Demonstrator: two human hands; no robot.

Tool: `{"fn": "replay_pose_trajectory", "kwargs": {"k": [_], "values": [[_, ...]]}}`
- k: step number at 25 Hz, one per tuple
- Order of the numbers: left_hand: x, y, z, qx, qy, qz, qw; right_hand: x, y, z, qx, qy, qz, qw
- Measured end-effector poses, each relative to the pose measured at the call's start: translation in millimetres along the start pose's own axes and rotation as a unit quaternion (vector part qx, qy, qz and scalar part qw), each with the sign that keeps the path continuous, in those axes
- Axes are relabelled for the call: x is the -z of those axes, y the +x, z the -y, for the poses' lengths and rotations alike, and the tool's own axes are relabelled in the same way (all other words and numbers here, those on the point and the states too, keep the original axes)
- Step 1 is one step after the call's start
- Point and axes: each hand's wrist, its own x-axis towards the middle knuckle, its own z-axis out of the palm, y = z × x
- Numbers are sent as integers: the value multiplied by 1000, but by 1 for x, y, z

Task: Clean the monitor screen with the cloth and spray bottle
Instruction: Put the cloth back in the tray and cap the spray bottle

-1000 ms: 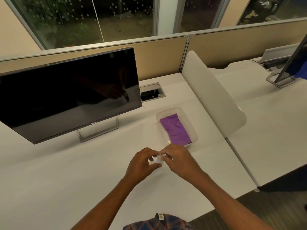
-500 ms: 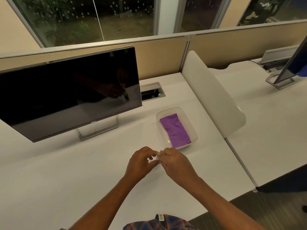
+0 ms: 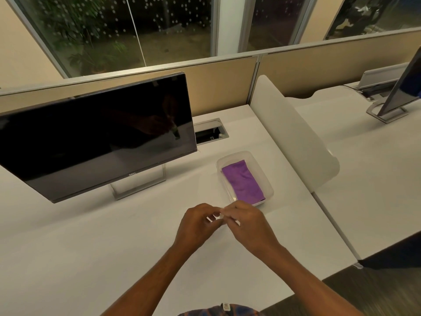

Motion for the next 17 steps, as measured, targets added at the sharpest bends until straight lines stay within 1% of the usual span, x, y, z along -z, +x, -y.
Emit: {"fn": "replay_pose_trajectory", "kwargs": {"k": [4,6,8,11,13,17], "values": [[9,22,-27,-74,-22,-63,995,34,22,8,10,1,-52,999],[12,39,-39,-94,-29,-84,992,48,36,7,-19,-2,-64,998],[10,56,-45,-95,-29,-106,989,56,50,2,-57,0,-68,996],[0,77,-47,-51,-39,-112,992,58,69,-13,-94,2,-58,994],[-6,86,-45,-11,-44,-90,995,54,80,-24,-117,14,-45,992],[-17,99,-37,51,-35,-44,997,40,94,-40,-191,25,-7,981]]}}
